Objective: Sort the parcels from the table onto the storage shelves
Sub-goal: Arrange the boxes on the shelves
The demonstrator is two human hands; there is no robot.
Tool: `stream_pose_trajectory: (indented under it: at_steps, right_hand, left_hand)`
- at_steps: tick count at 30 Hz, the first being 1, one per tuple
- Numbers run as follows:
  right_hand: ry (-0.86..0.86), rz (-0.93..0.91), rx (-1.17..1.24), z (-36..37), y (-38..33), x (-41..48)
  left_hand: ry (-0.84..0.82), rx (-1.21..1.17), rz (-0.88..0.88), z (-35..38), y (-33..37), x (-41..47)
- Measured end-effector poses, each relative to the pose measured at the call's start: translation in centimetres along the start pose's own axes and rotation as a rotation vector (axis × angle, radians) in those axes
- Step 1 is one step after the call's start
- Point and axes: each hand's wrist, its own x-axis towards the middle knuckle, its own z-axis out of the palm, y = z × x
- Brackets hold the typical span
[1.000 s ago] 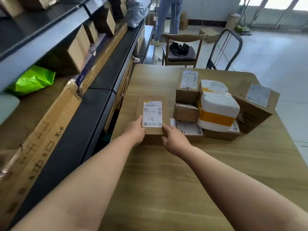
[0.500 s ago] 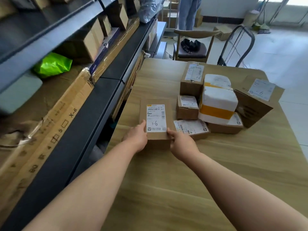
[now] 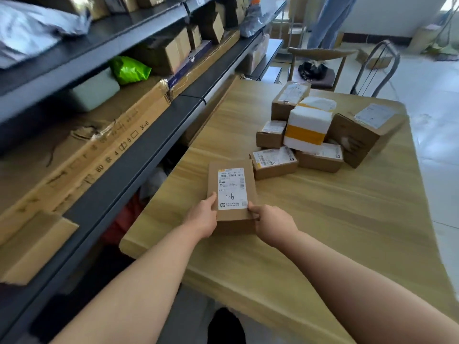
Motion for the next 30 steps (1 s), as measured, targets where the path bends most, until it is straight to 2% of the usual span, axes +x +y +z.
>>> stream_pose_trajectory:
  at_steps: [6,11,17,21,27,30]
  right_hand:
    - [-0.025,-0.105,-0.033,1.8,1.2,-6.1]
    - [-0.034,-0.138,-0.042,3.0,2.1,-8.6]
    - [0.057,-0.183,0.066,2.0,2.3,-7.5]
    - [0.044,-0.122,0.117,1.5,1.2,-5.7]
    - [-0.065,-0.052,0.264,2.5,0.1,-4.7]
    - [-0.058,-0.023,0.298,2.9,0.0,-4.5]
  left_hand:
    - [0.013,-0.007,-0.042,2.4,-0.9,-6.8]
    - [-0.038,0.083,-0.044,3.1,-0.7,-9.5]
    - [-0.103,-0.073,-0.05,1.8,-0.7,-9.6]
    - [-0.093,-0.155,0.003,1.5,-0.3,-8.3]
    - [-0.193,-0.388,-0.031,2.6,-1.7,-6.7]
    - [-0.189,-0.35,-0.003,3.2,-2.5,-6.0]
